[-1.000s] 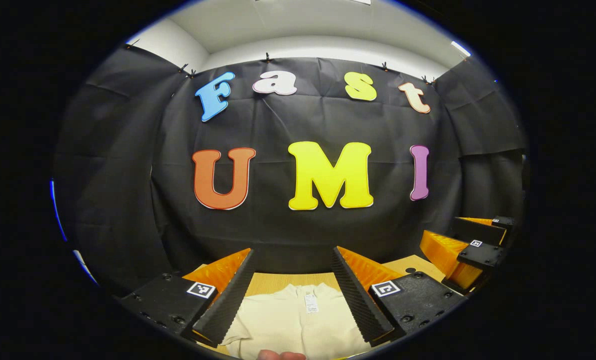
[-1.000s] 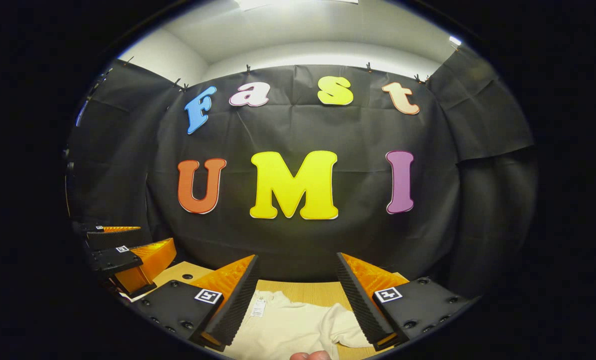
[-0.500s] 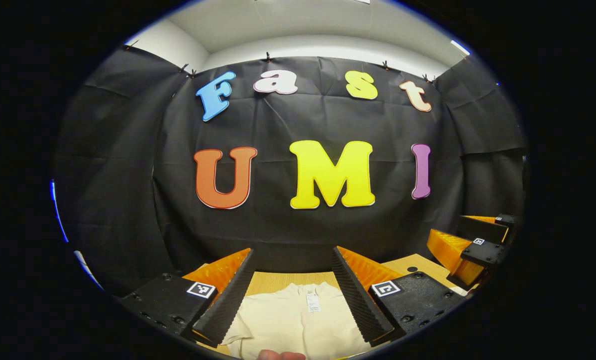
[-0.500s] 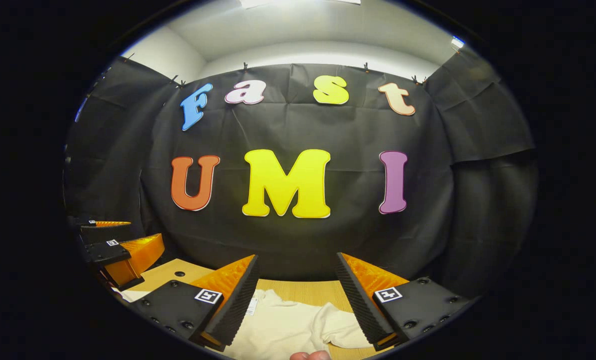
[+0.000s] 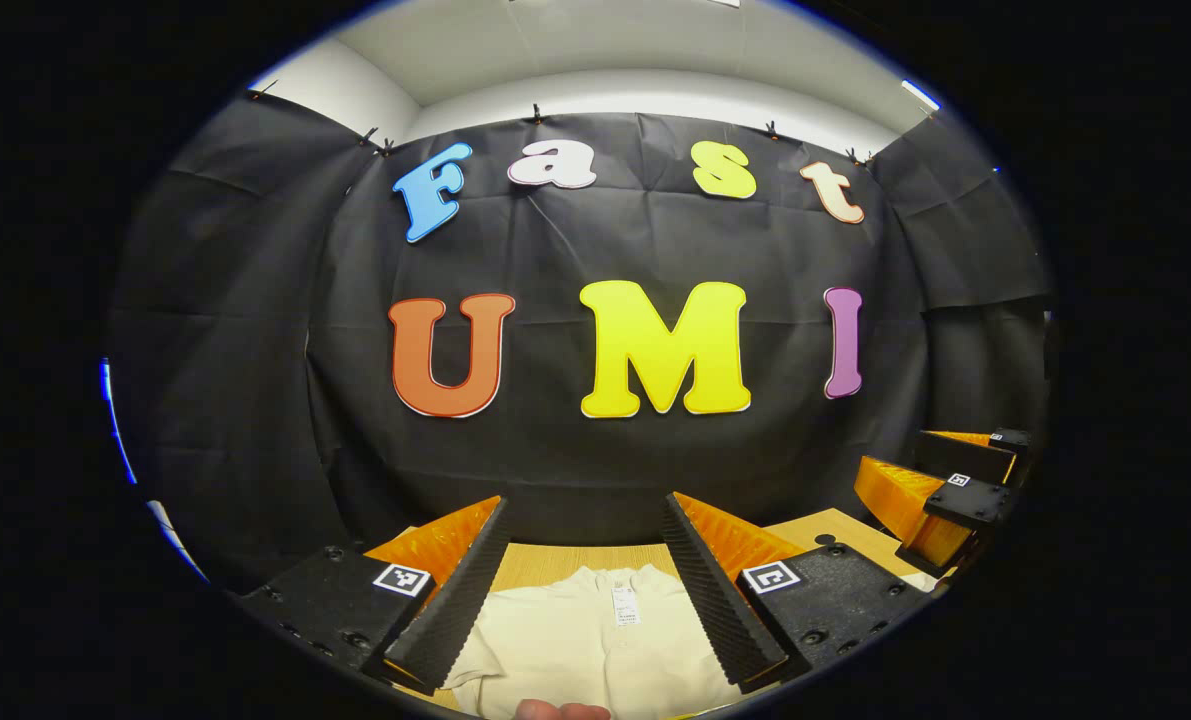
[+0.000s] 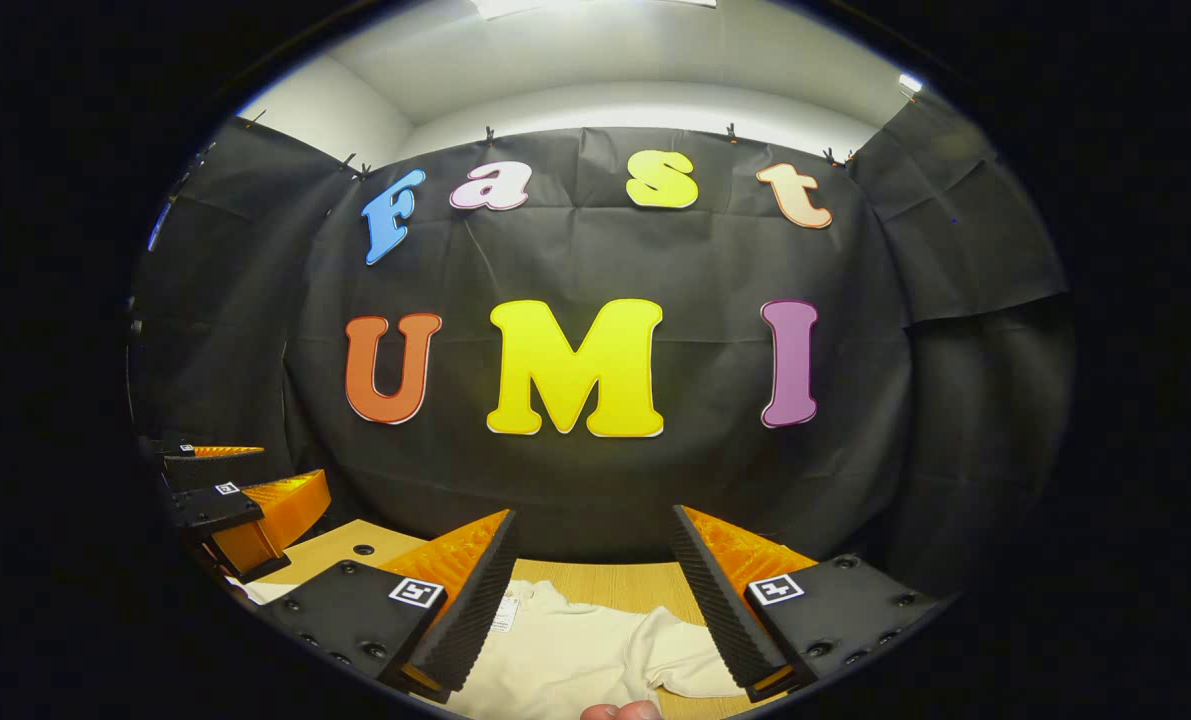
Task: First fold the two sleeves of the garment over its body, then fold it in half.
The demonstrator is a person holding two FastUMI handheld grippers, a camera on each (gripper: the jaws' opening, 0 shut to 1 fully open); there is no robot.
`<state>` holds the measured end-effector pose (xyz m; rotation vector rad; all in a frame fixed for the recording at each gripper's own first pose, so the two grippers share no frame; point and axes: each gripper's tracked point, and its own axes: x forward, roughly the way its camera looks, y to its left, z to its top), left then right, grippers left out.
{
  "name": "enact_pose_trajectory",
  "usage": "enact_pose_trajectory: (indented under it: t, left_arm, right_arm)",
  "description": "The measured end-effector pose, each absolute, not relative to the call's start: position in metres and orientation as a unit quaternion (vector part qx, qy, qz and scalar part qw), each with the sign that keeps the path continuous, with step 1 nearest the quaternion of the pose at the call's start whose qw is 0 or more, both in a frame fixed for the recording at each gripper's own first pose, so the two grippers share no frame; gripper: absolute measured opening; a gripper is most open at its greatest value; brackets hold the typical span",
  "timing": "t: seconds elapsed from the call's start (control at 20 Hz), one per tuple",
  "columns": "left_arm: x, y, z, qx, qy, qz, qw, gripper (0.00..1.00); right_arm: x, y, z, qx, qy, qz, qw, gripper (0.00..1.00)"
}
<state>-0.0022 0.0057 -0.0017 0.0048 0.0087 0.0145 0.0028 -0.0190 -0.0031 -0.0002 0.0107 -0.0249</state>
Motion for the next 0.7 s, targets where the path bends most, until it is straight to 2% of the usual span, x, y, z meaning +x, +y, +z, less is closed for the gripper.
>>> enact_pose_trajectory:
  t: [0.55,0.7]
  left_arm:
    - [-0.003,-0.005,-0.017,-0.003,0.027,-0.007,1.000,0.97]
    - [-0.003,-0.020,-0.034,-0.011,0.046,-0.035,0.998,0.97]
  right_arm:
    - [-0.002,-0.036,-0.021,-0.001,0.029,-0.019,0.999,0.94]
    - [-0.006,-0.058,-0.035,0.004,0.048,-0.030,0.998,0.94]
